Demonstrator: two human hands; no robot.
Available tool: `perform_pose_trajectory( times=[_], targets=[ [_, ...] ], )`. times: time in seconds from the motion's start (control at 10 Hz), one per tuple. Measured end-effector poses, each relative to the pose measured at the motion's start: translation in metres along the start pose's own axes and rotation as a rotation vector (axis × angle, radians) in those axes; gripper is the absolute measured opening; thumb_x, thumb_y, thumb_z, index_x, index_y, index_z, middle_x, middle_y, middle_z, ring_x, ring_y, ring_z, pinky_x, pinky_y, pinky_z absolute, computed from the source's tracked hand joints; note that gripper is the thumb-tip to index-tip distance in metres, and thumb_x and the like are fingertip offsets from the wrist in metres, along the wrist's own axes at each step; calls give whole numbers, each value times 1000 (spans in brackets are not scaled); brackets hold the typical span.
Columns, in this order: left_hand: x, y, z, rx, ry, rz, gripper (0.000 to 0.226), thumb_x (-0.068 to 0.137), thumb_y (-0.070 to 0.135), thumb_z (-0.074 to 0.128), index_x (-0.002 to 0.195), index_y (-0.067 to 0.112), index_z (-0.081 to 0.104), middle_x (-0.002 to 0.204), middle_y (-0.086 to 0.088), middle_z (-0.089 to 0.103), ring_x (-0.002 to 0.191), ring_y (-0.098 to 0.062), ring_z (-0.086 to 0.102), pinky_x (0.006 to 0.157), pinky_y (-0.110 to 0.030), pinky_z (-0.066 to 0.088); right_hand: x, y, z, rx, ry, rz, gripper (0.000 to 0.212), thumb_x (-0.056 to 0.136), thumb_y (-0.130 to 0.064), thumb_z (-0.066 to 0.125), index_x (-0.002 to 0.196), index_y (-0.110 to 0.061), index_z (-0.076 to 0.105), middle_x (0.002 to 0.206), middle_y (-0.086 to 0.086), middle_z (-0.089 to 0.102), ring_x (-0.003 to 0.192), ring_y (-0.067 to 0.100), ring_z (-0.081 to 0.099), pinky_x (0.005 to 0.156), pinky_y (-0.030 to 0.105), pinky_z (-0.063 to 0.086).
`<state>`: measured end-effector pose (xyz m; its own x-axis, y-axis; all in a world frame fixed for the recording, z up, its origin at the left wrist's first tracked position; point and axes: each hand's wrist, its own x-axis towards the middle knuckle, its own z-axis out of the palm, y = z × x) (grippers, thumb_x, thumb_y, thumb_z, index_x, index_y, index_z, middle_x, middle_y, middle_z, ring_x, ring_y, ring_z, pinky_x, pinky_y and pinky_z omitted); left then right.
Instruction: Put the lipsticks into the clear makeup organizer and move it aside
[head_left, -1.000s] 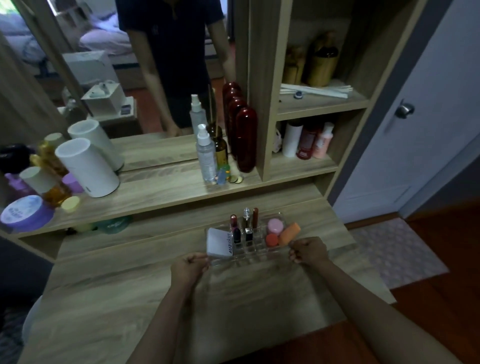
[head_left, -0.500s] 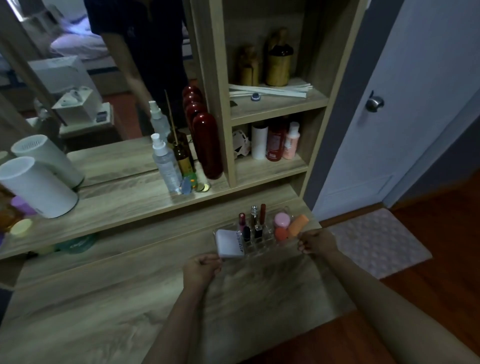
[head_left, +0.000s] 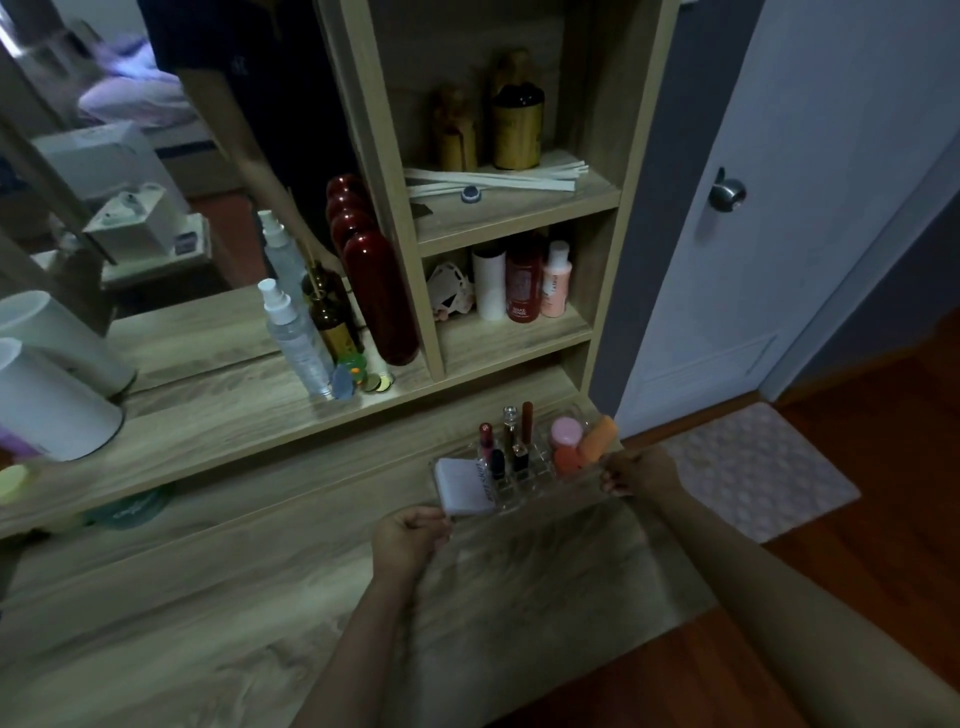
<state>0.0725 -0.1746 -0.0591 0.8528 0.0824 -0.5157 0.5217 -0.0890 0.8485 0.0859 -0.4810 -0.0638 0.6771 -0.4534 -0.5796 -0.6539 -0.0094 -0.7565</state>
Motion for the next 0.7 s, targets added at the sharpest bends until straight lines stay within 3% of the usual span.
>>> perform_pose_trajectory(
  times=[0.1, 0.2, 0.3, 0.5, 0.6, 0.7],
  targets=[
    [-1, 2, 1, -13, 5, -4, 13, 74, -13, 66, 74, 0, 69, 66, -11, 69, 62, -22, 61, 66, -28, 53, 4, 1, 0, -41, -1, 13, 22, 87, -5, 62, 66, 2, 62, 66, 19, 63, 56, 26, 60, 59, 34, 53],
    [-3, 4, 2, -9, 5, -3, 10, 74, -12, 66, 77, -2, 69, 68, -12, 68, 60, -21, 60, 63, -26, 52, 3, 2, -1, -47, 6, -8, 20, 86, -5, 63, 68, 3, 64, 71, 22, 64, 59, 27, 61, 54, 32, 52],
    [-2, 4, 2, -10, -3, -5, 11, 75, -12, 65, 85, -9, 68, 73, -13, 68, 61, -21, 61, 65, -27, 52, 1, 3, -2, -84, 11, -37, 18, 87, -8, 63, 77, 6, 67, 76, 24, 66, 61, 28, 62, 52, 29, 51],
    [0, 0, -3, 46, -37, 17, 13, 79, -8, 64, 90, -6, 69, 75, -15, 69, 68, -24, 61, 68, -31, 52, -13, 4, -2, -113, 25, -72, 27, 90, -14, 60, 79, 9, 69, 78, 23, 68, 56, 25, 62, 54, 30, 53],
    [-1, -6, -6, 56, -34, 61, 12, 84, -2, 59, 79, 0, 70, 71, -16, 69, 77, -27, 63, 74, -38, 52, -27, 8, -4, -90, 45, -111, 29, 92, -14, 54, 82, 10, 68, 84, 31, 68, 65, 31, 64, 68, 41, 56],
    [-15, -16, -13, 275, 56, 163, 26, 86, 16, 62, 60, 14, 67, 65, -14, 71, 69, -28, 67, 72, -42, 55, -50, 16, -6, -127, 93, -133, 32, 94, -18, 49, 86, 8, 66, 91, 30, 69, 85, 40, 67, 82, 45, 54]
  ],
)
